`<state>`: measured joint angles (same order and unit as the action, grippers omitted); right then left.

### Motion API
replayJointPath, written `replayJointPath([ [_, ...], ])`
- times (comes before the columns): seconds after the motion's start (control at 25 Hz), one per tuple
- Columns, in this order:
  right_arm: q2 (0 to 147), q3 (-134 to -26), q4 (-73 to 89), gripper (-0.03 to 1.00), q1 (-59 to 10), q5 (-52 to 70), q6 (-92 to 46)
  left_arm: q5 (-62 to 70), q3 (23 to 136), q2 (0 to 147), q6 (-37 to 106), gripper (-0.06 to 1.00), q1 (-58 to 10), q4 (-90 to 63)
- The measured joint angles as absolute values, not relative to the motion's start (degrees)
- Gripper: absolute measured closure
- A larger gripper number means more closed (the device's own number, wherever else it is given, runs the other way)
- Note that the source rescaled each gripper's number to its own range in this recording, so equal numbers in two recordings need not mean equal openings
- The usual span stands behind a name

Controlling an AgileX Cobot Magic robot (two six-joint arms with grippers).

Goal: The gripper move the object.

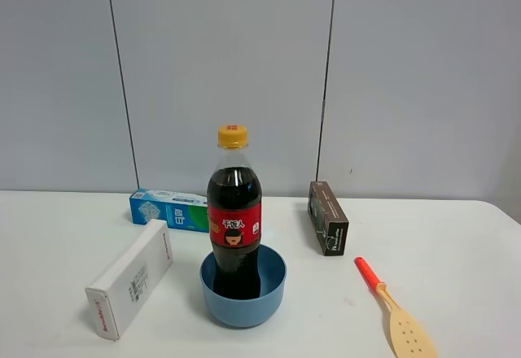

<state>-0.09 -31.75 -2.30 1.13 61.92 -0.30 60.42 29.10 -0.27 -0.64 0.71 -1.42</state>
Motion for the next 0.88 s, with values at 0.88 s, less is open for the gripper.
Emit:
replayJointPath([
  [0.88,-0.1,-28.2,-0.7,0.53,1.1,61.1,2.5,60.4,29.1,-0.3,-0.6,-0.06,0.7,-1.4],
])
